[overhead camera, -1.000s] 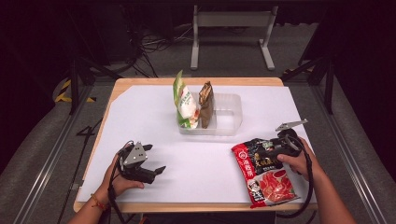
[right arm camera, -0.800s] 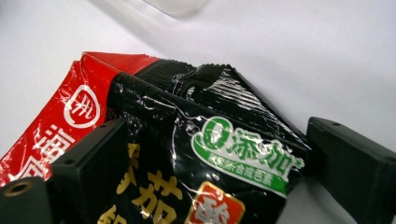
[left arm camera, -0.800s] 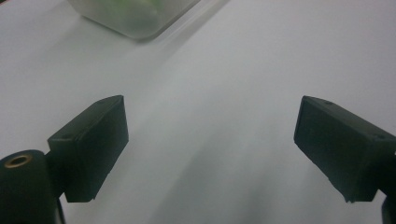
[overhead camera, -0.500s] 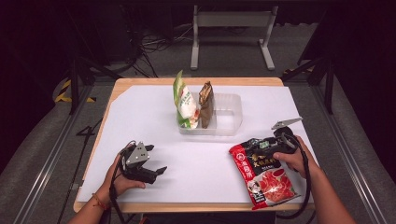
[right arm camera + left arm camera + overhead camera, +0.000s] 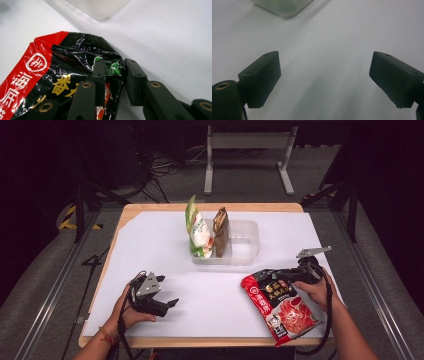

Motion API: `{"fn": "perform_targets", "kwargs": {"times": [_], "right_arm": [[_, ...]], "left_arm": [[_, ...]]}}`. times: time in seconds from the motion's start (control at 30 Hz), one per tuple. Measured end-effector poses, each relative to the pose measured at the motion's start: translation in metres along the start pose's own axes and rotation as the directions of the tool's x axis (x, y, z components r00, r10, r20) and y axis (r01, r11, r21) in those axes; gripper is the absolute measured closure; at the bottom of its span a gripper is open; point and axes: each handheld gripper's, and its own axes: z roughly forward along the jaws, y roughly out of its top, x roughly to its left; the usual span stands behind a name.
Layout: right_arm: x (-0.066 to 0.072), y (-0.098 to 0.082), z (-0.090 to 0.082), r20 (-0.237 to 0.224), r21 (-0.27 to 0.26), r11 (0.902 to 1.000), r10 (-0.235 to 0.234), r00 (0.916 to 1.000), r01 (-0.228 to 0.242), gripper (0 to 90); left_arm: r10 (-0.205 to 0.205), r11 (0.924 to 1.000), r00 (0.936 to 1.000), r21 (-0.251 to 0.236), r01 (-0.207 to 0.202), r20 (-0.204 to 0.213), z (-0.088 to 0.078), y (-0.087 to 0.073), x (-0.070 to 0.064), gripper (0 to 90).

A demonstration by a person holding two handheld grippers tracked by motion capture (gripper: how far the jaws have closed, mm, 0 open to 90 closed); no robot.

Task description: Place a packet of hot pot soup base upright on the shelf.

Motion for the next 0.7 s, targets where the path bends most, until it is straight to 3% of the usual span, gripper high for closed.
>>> {"fn": "perform_targets", "kwargs": {"times": [0.23, 0.37, 0.43, 0.5, 0.6, 0.7], "right_arm": [[0.003, -0.002, -0.003, 0.016, -0.021, 0.9997, -0.012, 0.9998, 0.012, 78.9], [0.005, -0.002, -0.007, 0.049, -0.026, 0.9995, -0.015, 0.9987, 0.016, 79.5], [0.004, -0.005, -0.013, 0.088, -0.04, 0.9992, 0.004, 0.9961, 0.0, 79.8], [0.001, -0.008, -0.02, 0.126, -0.058, 0.9981, 0.028, 0.9917, -0.021, 79.9], [-0.004, -0.014, -0.03, 0.185, -0.1, 0.9924, 0.089, 0.9787, -0.072, 79.9], [-0.007, -0.021, -0.037, 0.225, -0.122, 0.988, 0.12, 0.9668, -0.094, 80.0]], "left_arm": [[-0.011, 0.9999, 0.9999, -0.003, 0.011, -0.004, -0.001, -0.001, 0.002, 11.0], [-0.021, 0.9998, 0.9998, -0.005, 0.021, -0.006, -0.001, -0.002, 0.002, 10.9], [-0.02, 0.9998, 0.9998, -0.006, 0.02, -0.009, -0.002, -0.002, 0.003, 10.9], [-0.02, 0.9998, 0.9997, -0.006, 0.02, -0.009, -0.002, -0.001, 0.003, 10.9], [-0.021, 0.9997, 0.9997, -0.009, 0.021, -0.011, -0.003, -0.001, 0.004, 10.9], [-0.025, 0.9996, 0.9996, -0.009, 0.025, -0.011, -0.002, -0.002, 0.004, 10.9]]}}
